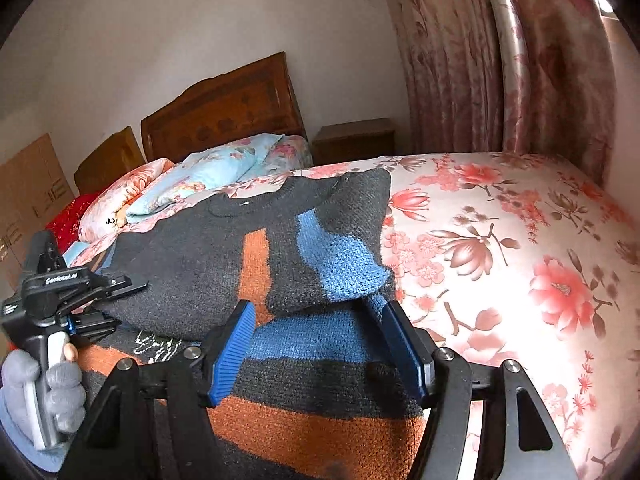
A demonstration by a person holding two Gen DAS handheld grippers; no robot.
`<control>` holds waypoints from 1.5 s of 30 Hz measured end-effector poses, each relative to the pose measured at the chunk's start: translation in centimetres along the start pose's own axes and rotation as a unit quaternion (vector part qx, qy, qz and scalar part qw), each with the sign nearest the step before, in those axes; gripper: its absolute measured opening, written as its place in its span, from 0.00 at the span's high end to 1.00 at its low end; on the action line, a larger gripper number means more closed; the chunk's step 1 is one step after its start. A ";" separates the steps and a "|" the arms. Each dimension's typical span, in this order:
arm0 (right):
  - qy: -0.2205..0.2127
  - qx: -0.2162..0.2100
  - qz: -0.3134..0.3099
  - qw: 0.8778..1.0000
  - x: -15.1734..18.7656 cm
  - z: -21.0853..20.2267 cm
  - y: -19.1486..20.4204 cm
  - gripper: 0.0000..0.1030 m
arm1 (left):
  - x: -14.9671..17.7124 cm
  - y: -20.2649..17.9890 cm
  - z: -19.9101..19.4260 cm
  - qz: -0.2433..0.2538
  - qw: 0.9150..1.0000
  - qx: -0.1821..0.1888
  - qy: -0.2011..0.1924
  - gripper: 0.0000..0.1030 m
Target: Fold small clothes
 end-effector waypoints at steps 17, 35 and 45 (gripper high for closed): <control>0.021 0.003 0.015 1.000 0.4 1.0 -0.7 0.00 | -2.2 -0.8 0.6 0.177 0.976 -0.124 -0.032 0.79; 0.065 0.097 0.069 0.991 1.9 0.9 -3.9 0.00 | -0.7 -7.4 -4.1 0.326 0.922 -0.113 -0.178 0.72; 0.118 0.106 0.067 0.985 2.7 2.7 -4.0 0.00 | -3.2 -4.9 -7.6 0.275 0.935 -0.126 -0.184 0.72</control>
Point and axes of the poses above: each gripper's, at about its wrist camera, not at the fingertips, and z roughly the way its jaws point, y to its left, x to its underside, the point moved 9 cm from there along z, roughly the way its jaws point, and after that the axes turned 15 degrees about -z, right-handed, at the moved point
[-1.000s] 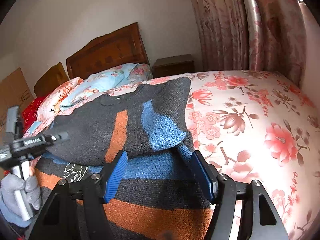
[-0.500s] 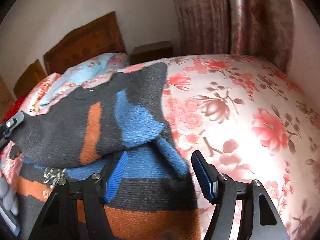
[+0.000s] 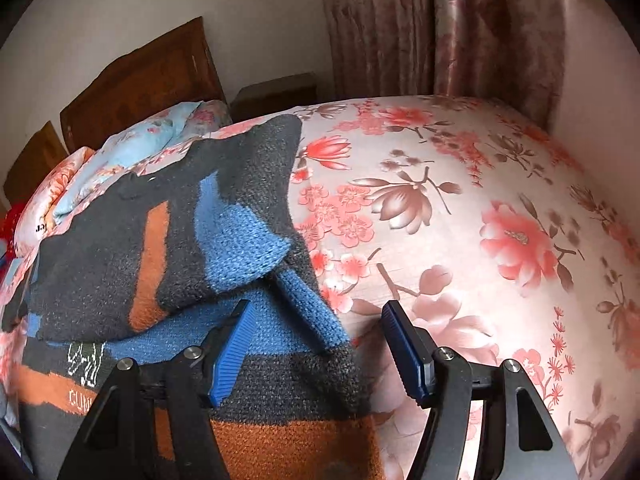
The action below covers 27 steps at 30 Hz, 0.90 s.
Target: Fold small clothes
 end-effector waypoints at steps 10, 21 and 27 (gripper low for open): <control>0.014 0.028 -0.032 0.999 -1.9 1.1 -0.2 0.00 | 5.9 0.3 6.9 0.034 0.990 -0.012 0.139 0.72; -0.027 0.050 0.044 0.997 -1.5 -2.5 -3.7 0.00 | 5.7 0.6 7.1 0.010 0.990 0.008 0.138 0.72; -0.134 0.009 -0.059 0.989 -9.6 -5.3 0.7 0.00 | 5.4 0.9 7.3 -0.013 0.990 0.022 0.139 0.72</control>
Point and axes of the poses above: each gripper's, at about its wrist camera, not at the fingertips, and z roughly the way its jaws point, y to its left, x to its underside, the point moved 9 cm from there along z, roughly the way its jaws point, and after that the axes turned 15 degrees about -z, right-handed, at the moved point
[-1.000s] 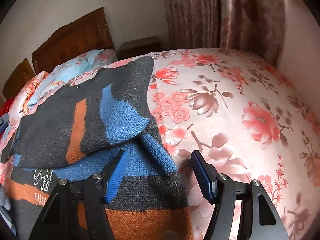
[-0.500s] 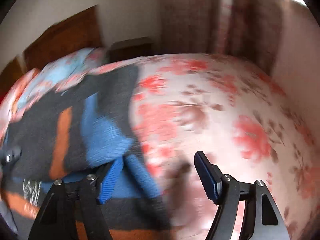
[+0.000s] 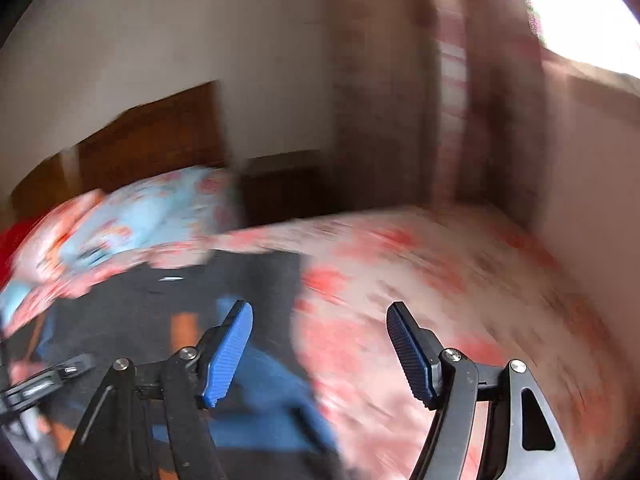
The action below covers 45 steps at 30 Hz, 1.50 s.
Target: Fold small clothes
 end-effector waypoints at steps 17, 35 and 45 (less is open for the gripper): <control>0.117 -0.095 -0.016 0.988 -1.6 13.2 3.1 0.00 | 0.3 -0.4 -0.3 0.003 1.000 0.014 0.002 0.64; 0.147 -0.067 -0.143 0.977 3.7 9.6 9.6 0.00 | 0.2 -0.2 -0.3 -0.006 1.000 0.024 0.004 0.63; 0.129 -0.115 -0.129 0.976 6.2 7.8 11.8 0.00 | -2.9 5.4 -6.7 -0.170 0.976 0.103 -0.084 0.63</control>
Point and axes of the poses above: each gripper's, at about its wrist camera, not at the fingertips, and z roughly the way its jaws point, y to its left, x to its underside, the point moved 9 cm from there along z, roughly the way its jaws point, and after that the axes turned 15 degrees about -z, right-handed, at the moved point
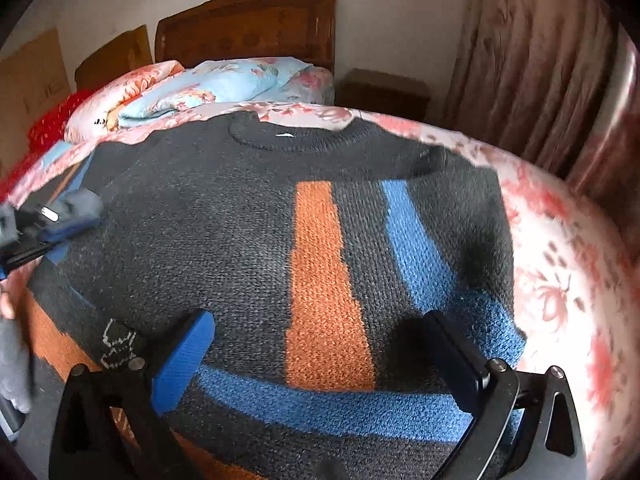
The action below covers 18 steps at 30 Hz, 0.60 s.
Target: Fold small clothes
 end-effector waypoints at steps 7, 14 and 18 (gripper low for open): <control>-0.004 0.004 -0.001 1.000 -0.1 -0.1 0.2 0.00 | -7.7 12.4 -11.3 -0.228 0.956 -0.033 -0.184 0.63; -0.010 -0.001 0.004 1.000 0.1 -0.3 0.2 0.00 | -11.9 18.8 -12.2 -0.307 0.929 -0.057 -0.198 0.66; -0.023 -0.007 0.013 1.000 0.3 -0.9 0.0 0.00 | -13.5 17.8 -12.2 -0.285 0.932 -0.062 -0.216 0.92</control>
Point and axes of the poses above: each gripper's, at about its wrist camera, not at the fingertips, and z roughly the way its jaws point, y to its left, x to its underside, the point moved 9 cm from there along z, roughly the way its jaws point, and after that the axes turned 15 degrees about -z, right-handed, at the moved point
